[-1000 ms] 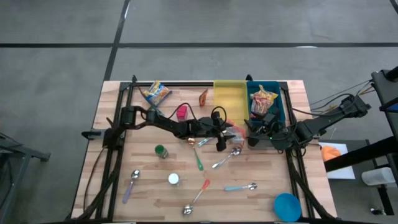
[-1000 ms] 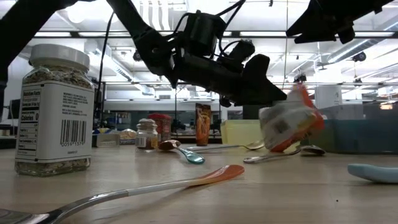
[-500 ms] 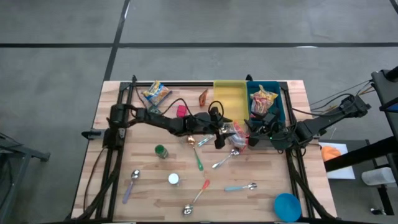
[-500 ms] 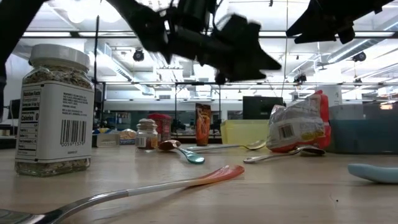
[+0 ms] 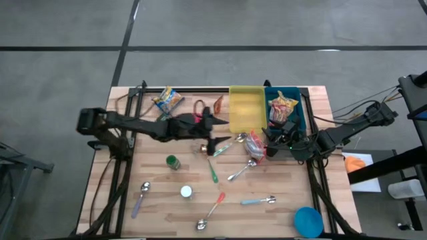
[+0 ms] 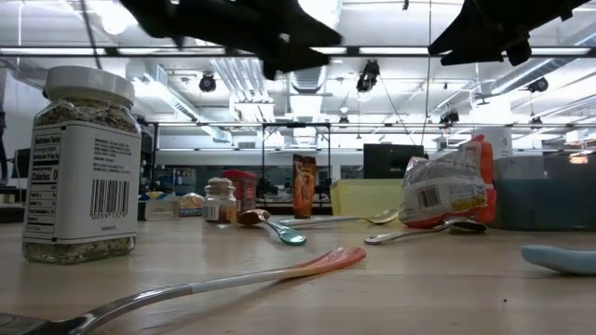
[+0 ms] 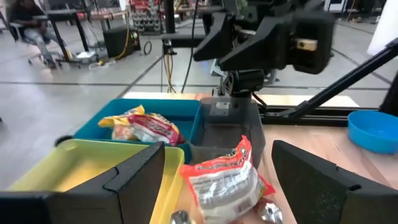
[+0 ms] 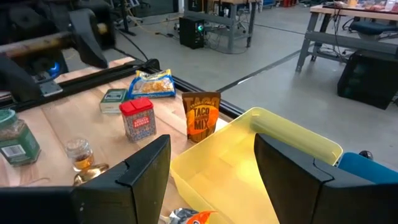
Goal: Pick & Place Food Item
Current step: Put the orange noodle pack into the blue bin
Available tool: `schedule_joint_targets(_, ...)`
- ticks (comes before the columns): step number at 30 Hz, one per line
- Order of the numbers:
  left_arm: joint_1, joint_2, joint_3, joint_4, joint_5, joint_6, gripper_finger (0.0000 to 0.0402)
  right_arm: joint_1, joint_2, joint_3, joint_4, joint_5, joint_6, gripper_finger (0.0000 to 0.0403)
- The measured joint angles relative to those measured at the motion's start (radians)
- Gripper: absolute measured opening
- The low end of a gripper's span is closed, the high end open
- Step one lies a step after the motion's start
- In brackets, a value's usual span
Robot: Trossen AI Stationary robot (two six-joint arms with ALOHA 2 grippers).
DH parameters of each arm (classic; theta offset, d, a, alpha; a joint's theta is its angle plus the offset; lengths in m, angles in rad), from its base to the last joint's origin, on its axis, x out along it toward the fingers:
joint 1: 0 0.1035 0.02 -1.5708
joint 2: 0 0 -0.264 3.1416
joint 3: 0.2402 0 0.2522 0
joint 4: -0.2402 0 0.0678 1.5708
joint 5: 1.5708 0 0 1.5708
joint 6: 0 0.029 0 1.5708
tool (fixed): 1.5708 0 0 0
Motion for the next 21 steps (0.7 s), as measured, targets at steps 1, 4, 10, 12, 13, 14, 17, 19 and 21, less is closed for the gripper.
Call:
schedule_joint_targets(1, -0.001, -0.04, -0.037, -0.003, 0.0, 0.005, 0.03, 0.0, 0.0, 0.0, 0.0, 0.0, 0.0, 0.0231)
schedule_joint_targets(4, -0.002, -0.161, -0.143, -0.005, 0.0, 0.013, 0.03, 0.0, 0.0, 0.0, -0.002, 0.0, 0.0, 0.0231)
schedule_joint_targets(10, -0.003, -0.406, -0.34, -0.004, 0.0, 0.016, 0.03, 0.0, 0.0, 0.0, -0.001, 0.0, 0.0, 0.0231)
schedule_joint_targets(12, -0.003, -0.49, -0.402, -0.004, 0.0, 0.016, 0.03, 0.0, 0.0, 0.0, -0.001, 0.0, 0.0, 0.0231)
schedule_joint_targets(13, -0.003, -0.537, -0.433, -0.003, 0.0, 0.016, 0.03, 0.0, 0.0, 0.0, -0.001, 0.0, 0.0, 0.0231)
schedule_joint_targets(14, -0.003, -0.581, -0.465, -0.004, 0.0, 0.016, 0.0301, 0.0, 0.0, 0.0, -0.001, 0.0, 0.0, 0.0231)
schedule_joint_targets(17, -0.003, -0.707, -0.55, -0.004, 0.0, 0.027, 0.0301, 0.0, 0.0, 0.0, -0.001, 0.0, 0.0, 0.0231)
schedule_joint_targets(19, -0.003, -0.784, -0.601, 0.001, 0.001, 0.035, 0.0301, 0.0, 0.0, 0.0, -0.001, 0.0, 0.0, 0.0231)
schedule_joint_targets(21, -0.003, -0.855, -0.644, -0.001, 0.003, 0.035, 0.0301, 0.0, 0.0, 0.0, -0.001, 0.0, 0.0, 0.0231)
